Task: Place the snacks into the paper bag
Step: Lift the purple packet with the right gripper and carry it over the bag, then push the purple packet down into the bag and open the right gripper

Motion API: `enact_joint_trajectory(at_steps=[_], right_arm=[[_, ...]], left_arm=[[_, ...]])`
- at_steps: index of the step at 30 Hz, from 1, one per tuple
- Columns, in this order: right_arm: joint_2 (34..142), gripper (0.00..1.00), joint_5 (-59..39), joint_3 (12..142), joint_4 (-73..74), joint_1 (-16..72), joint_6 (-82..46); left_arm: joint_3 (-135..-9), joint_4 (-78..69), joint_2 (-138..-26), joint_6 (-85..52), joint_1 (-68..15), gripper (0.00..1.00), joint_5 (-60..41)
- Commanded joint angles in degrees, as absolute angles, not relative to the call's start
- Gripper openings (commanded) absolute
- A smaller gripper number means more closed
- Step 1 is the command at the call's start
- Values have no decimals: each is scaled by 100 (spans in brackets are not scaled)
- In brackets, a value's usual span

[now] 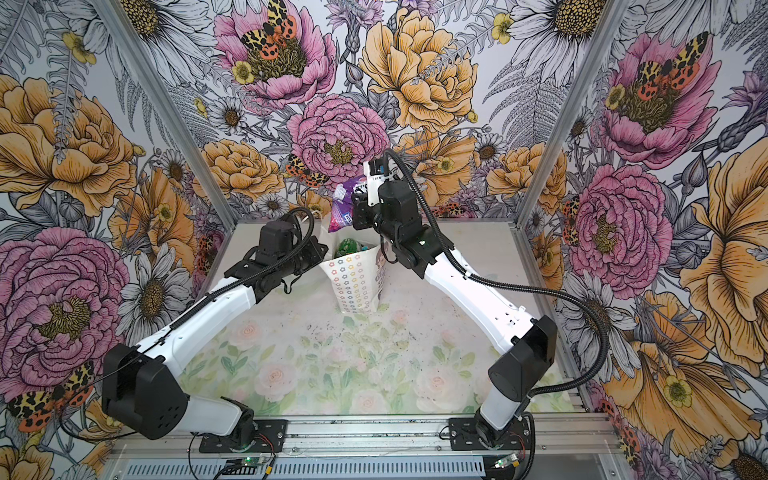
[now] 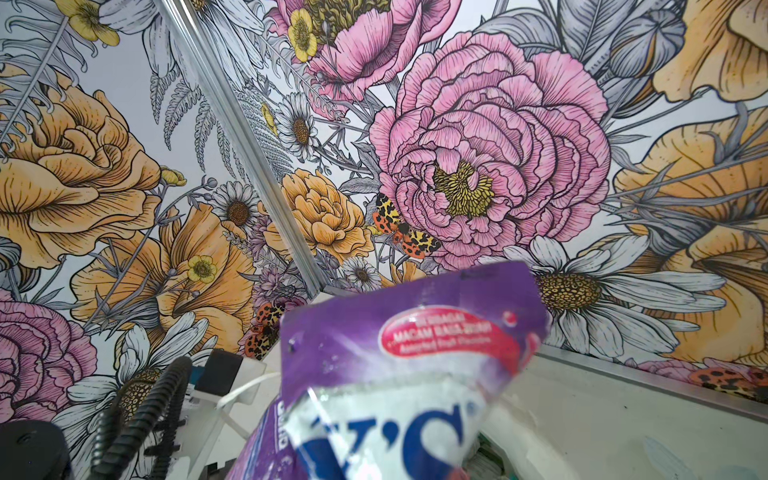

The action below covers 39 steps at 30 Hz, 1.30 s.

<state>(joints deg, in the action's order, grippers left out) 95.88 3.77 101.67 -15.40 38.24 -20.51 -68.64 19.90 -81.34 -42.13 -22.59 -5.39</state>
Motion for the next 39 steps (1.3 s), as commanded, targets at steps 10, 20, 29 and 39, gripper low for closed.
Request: enact_joint_trajectory(at_steps=[10,20,29,39], right_arm=[[10156,0,662,10129,-1188,3841,-2322],[10554,0,1232,10135,-1175,3850,-2161],[10905,0,1583,10299,-957,3867,-1800],[10961,0,1715,10257,-963,4037,-1321]], left_arm=[[-6825,1613,-7888,-4307,-2187,0,-501],[-6843,1616,-7915,-4307,-2171,0,-521],[-6864,1608,-7953,-4320,-2168,0,-569],[-6846,1602,-7960,-4306,-2120,0,-584]])
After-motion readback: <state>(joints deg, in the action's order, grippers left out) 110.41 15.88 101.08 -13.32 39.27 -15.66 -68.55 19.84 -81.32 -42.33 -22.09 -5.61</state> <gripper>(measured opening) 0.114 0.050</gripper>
